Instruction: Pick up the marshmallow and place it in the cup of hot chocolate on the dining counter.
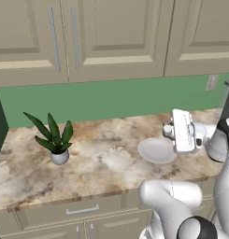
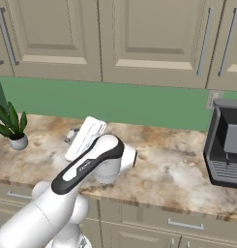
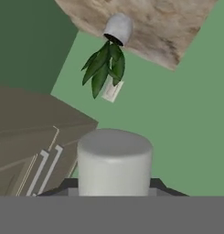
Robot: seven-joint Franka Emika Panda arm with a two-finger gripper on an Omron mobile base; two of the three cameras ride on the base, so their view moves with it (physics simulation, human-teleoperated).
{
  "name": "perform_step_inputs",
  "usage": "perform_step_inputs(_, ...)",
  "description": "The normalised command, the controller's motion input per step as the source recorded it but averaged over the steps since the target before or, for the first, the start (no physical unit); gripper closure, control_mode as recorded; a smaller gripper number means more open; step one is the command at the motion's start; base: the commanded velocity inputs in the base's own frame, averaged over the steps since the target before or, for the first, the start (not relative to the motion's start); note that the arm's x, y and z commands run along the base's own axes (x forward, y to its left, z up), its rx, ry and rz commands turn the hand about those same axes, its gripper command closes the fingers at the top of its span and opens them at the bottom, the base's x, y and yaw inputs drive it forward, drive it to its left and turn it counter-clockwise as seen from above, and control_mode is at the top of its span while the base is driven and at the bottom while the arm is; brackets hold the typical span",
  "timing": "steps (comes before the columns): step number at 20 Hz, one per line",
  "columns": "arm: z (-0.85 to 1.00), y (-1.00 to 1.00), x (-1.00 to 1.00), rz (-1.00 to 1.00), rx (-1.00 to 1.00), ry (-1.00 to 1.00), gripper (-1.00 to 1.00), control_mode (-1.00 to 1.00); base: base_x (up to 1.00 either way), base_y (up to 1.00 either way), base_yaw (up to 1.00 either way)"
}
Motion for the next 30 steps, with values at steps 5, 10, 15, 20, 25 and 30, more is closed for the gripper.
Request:
perform_step_inputs(5, 0.10, 0.23, 0.00, 0.01, 0.03, 0.15, 1.00, -1.00, 0.00, 0.00, 0.00)
perform_step_inputs(10, 0.03, 0.20, -0.03, 0.06, 0.11, 0.11, 1.00, -1.00, 0.00, 0.00, 0.00)
perform_step_inputs(15, 0.00, 0.02, -0.06, 0.01, 0.02, 0.03, 1.00, 1.00, -0.29, -0.01, 0.00)
perform_step_inputs(20, 0.00, 0.00, 0.00, 0.00, 0.00, 0.00, 1.00, 1.00, -0.83, -0.12, 0.00)
perform_step_inputs(25, 0.00, 0.00, 0.00, 0.00, 0.00, 0.00, 1.00, 1.00, -0.96, -0.39, -0.05)
perform_step_inputs(30, 0.00, 0.00, 0.00, 0.00, 0.00, 0.00, 1.00, 1.00, -0.57, -0.69, -0.46)
